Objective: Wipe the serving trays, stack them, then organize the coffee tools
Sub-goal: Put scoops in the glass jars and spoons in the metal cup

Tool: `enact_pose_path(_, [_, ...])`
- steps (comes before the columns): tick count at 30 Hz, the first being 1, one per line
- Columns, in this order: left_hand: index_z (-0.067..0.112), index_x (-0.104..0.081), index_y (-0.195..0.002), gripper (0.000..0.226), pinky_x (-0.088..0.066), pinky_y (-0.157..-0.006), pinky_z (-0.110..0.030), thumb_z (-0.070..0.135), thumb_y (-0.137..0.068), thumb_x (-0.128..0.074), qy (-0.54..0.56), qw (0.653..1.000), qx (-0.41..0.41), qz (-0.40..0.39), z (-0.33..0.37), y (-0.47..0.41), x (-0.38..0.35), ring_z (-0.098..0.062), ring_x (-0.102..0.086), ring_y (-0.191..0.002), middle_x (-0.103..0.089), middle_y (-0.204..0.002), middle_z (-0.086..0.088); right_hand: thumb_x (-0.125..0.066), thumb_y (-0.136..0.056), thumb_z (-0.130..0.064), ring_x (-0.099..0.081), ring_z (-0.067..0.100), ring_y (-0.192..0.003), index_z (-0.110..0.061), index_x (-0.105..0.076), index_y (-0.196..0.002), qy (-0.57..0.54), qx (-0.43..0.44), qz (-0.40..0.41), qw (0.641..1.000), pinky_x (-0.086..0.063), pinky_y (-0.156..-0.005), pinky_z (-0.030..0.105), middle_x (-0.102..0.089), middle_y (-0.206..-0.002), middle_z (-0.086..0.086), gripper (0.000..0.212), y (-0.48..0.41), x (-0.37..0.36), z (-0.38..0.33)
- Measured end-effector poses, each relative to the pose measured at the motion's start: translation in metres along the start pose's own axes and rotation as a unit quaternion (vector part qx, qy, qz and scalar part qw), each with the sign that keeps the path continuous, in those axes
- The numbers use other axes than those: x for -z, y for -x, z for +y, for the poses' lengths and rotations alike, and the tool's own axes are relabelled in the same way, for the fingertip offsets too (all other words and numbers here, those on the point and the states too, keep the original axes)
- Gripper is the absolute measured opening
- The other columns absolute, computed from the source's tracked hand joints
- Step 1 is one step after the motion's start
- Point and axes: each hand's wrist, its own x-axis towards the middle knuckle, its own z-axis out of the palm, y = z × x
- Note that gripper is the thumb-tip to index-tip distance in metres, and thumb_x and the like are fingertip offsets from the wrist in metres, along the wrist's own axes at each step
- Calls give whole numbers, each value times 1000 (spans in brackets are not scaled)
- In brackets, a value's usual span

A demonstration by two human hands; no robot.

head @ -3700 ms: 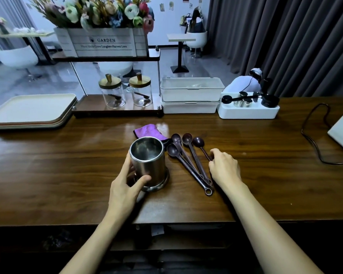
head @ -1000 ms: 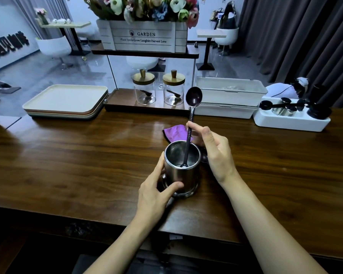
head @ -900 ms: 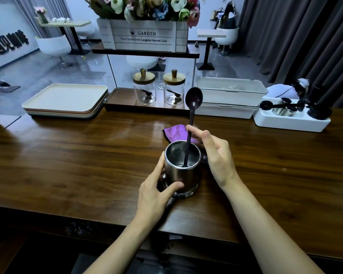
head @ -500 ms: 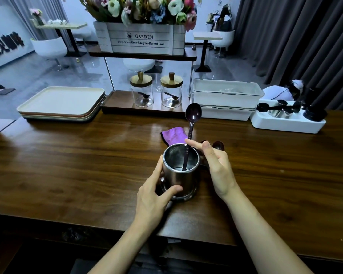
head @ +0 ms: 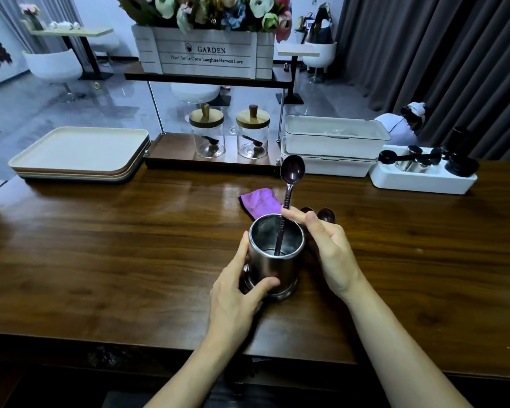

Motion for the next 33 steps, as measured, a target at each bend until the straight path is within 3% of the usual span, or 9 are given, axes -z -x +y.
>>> enact_pose_path(5, [56,-28,-154,97,-43,-100,-17,55,-71,-78,4,1000,-5,-1,-3,-2,-2,9,-54,-126,-59,-136,31,-54,-88,-71,-48,9,-138,-16,-76,-116,-41,-38,-7,998,-31,-119,41,-64,-136,2,66,-1,2,-1])
enact_pose_path(10, [54,-28,-154,97,-40,-99,-15,40,-78,-85,-5,1000,-10,5,-6,-8,-3,9,-53,-125,-58,-130,37,-43,-99,-47,-56,16,-131,-5,-71,-121,-78,-39,7,996,-38,-113,40,-69,-128,7,55,0,1,0])
enact_pose_path(15, [59,-28,-152,96,-43,-98,-14,48,-74,-83,-11,1000,-7,9,-3,-12,-4,7,-56,-122,-61,-136,27,-40,-101,-38,-60,24,-127,3,-63,-127,-139,-63,-3,988,-47,-107,38,-68,-129,14,54,-1,13,3])
enact_pose_path(18, [59,-32,-150,94,-47,-99,-22,51,-69,-78,0,1000,6,16,-3,-13,-6,7,-59,-120,-64,-130,30,-51,-97,-33,-70,24,-104,0,-68,-120,-162,-90,65,980,-58,-85,31,-72,-118,16,43,-2,41,7])
enact_pose_path(21, [57,-36,-150,93,-47,-97,-20,54,-66,-76,-8,1000,14,25,-5,-12,-6,5,-62,-116,-67,-121,32,-59,-99,-23,-71,15,-84,-20,-75,-110,32,-103,141,984,-55,-68,24,-77,-102,0,20,2,82,16])
enact_pose_path(24, [56,-37,-150,92,-45,-100,-20,55,-66,-76,-23,999,18,39,-4,-10,-7,4,-62,-117,-68,-123,27,-64,-96,-23,-69,11,-85,-36,-75,-104,209,-122,131,961,-54,-73,26,-75,-93,-12,18,1,110,36])
enact_pose_path(26, [55,-36,-150,92,-43,-99,-11,52,-68,-78,-33,998,21,48,-4,-10,-9,8,-60,-118,-66,-124,29,-67,-94,-24,-65,10,-90,-39,-72,-108,291,-136,97,942,-53,-80,30,-70,-98,-13,21,-1,115,46])
enact_pose_path(30, [47,-36,-154,92,-39,-93,-1,40,-73,-79,-50,996,17,68,-3,-10,-12,17,-57,-115,-59,-124,36,-69,-91,-35,-61,13,-86,-45,-61,-125,394,-145,18,907,-54,-80,37,-64,-100,-11,36,-3,113,55])
enact_pose_path(33, [44,-37,-155,93,-41,-94,-5,47,-72,-79,-49,997,17,64,-2,-8,-12,14,-59,-115,-64,-127,25,-67,-93,-35,-60,13,-86,-48,-56,-128,408,-142,-15,902,-51,-76,33,-60,-97,-14,39,-5,112,54])
